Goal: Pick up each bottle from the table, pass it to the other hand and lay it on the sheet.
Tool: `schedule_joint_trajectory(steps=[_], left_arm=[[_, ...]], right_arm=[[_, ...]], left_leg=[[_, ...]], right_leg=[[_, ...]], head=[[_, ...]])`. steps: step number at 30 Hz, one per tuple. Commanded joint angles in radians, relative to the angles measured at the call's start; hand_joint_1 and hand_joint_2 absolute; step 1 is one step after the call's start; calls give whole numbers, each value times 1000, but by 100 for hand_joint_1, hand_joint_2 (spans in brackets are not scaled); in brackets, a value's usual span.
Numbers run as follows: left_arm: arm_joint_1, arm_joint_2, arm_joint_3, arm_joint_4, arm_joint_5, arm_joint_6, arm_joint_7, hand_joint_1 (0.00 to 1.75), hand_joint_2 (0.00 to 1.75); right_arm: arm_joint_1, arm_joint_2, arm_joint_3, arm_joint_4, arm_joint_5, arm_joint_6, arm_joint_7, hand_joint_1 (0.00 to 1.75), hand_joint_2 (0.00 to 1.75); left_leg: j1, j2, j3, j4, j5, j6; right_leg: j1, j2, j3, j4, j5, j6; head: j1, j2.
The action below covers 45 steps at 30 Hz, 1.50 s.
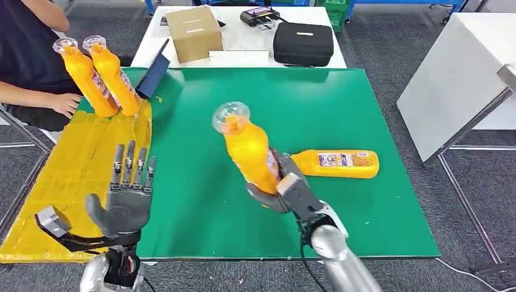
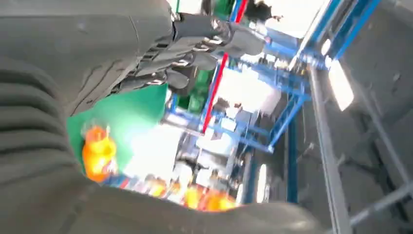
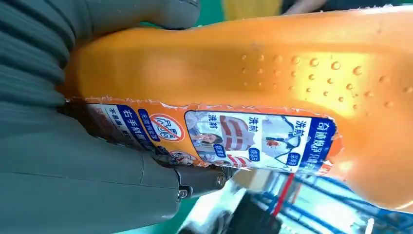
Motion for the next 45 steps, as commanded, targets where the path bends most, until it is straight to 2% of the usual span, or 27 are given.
schedule_joint_trajectory(steps=[1, 9, 17, 26, 27, 30, 31, 45], left_arm=[[-2, 10, -59, 8, 2, 4, 4, 0, 175], [-35, 10, -165, -10, -168, 69, -42, 0, 175], [-52, 31, -203, 5, -295, 133, -62, 0, 175], [-60, 38, -215, 30, -394, 186, -69, 0, 175], [-61, 40, -215, 32, -405, 192, -71, 5, 175], [-61, 40, -215, 32, -405, 192, -71, 5, 175], [-61, 38, -211, 32, -410, 200, -71, 175, 175], [-70, 42, -208, 55, -419, 183, -74, 175, 175]], right_arm=[[-73, 35, 65, 103, -11, -11, 3, 175, 175], [-186, 164, 220, 345, 30, -12, 37, 175, 175], [-175, 194, 353, 439, 92, -10, 52, 175, 175], [-154, 204, 400, 442, 131, 0, 62, 175, 175], [-150, 205, 410, 444, 138, -1, 64, 175, 175], [-150, 205, 410, 444, 138, -1, 64, 175, 175], [-146, 206, 415, 445, 142, -3, 65, 175, 175], [-148, 210, 423, 484, 155, -7, 64, 175, 175]], left_leg=[[1, -1, 3, 0, -1, -1], [1, 2, 4, 1, -3, -2], [1, 0, 1, -1, -1, 0], [2, -3, 2, 0, -2, -1], [1, -2, 1, -1, -1, -1], [1, -2, 1, -1, -1, -1], [1, -2, 2, -1, -1, -1], [1, -3, 0, -1, 0, 0]], right_leg=[[0, 1, 3, -1, -1, -1], [1, 5, 4, 0, -2, -2], [1, 1, 2, -1, -1, -1], [1, 0, 4, 0, -3, -2], [0, -1, 2, -1, -2, -1], [0, -1, 2, -1, -2, -1], [1, -1, 3, -1, -3, -2], [0, -2, 0, -1, -2, -1]], head=[[1, 0], [0, 0], [0, 0], [0, 0], [0, 0], [0, 0], [0, 0], [0, 0]])
